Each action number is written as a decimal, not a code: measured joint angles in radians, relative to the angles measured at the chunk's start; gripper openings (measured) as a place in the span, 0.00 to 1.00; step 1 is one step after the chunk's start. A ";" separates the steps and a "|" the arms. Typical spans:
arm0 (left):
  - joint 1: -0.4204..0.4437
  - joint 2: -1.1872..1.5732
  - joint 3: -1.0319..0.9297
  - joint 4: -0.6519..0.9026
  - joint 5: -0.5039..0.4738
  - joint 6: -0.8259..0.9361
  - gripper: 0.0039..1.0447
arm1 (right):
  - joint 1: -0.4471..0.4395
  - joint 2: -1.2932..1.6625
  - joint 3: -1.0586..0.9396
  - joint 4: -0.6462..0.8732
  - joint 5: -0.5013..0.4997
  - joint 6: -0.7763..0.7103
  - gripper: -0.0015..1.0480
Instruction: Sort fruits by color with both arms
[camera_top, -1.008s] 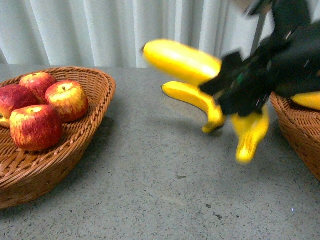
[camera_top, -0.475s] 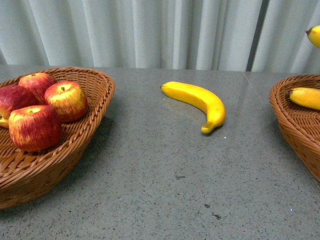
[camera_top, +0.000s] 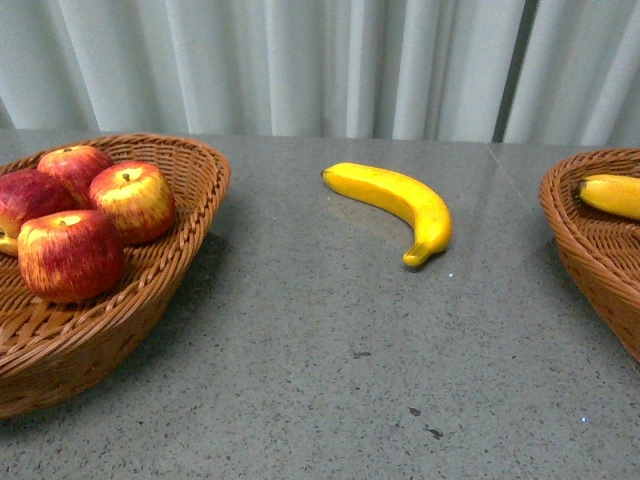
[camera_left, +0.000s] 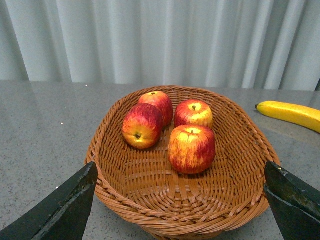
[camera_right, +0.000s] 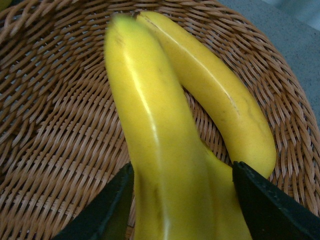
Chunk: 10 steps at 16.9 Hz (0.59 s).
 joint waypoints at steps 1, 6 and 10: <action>0.000 0.000 0.000 0.000 0.000 0.000 0.94 | 0.016 -0.014 0.004 -0.007 0.005 0.006 0.63; 0.000 0.000 0.000 0.000 0.000 0.000 0.94 | 0.240 0.022 0.256 0.038 0.050 0.168 0.93; 0.000 0.000 0.000 0.000 0.000 0.000 0.94 | 0.484 0.307 0.540 0.030 0.101 0.368 0.94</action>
